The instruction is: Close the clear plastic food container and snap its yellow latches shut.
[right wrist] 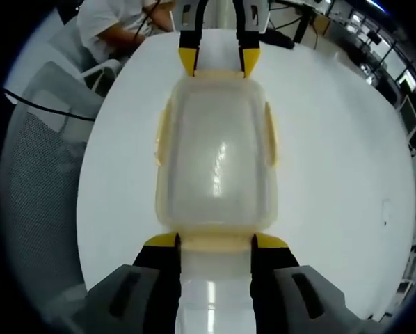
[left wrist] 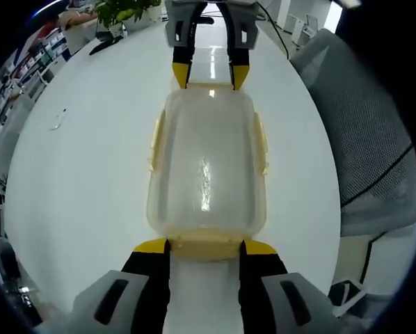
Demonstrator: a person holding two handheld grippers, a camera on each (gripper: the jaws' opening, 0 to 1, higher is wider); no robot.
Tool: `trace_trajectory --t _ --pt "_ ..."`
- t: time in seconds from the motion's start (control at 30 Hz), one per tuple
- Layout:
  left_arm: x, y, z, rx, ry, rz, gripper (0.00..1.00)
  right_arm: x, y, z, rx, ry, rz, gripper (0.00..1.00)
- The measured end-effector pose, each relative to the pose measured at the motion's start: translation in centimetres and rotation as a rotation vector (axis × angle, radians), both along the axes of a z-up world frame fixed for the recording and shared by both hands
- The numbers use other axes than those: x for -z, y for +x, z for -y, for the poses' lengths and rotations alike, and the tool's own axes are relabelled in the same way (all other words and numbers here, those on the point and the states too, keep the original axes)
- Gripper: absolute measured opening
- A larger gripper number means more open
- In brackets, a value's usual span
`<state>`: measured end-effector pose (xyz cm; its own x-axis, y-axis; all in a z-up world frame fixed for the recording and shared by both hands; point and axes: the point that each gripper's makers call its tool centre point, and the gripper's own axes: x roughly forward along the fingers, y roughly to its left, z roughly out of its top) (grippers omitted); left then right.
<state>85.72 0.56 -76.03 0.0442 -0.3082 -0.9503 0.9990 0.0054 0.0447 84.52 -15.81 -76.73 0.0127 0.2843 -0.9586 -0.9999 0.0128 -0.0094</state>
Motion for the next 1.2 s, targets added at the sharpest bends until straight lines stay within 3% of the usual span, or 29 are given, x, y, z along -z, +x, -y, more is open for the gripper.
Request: trace_trajectory --t 0.53,1.2 --pt "-2.4 -0.7 0.6 -0.026 -0.024 0.02 0.32 -2.9 -0.3 0.6 -0.036 0.025 0.029 0.35" --pt "-5.2 -1.6 3.5 -0.058 -0.052 0.037 0.32 -6.1 -0.8 3.5 -0.057 0.024 0.032 0.35"
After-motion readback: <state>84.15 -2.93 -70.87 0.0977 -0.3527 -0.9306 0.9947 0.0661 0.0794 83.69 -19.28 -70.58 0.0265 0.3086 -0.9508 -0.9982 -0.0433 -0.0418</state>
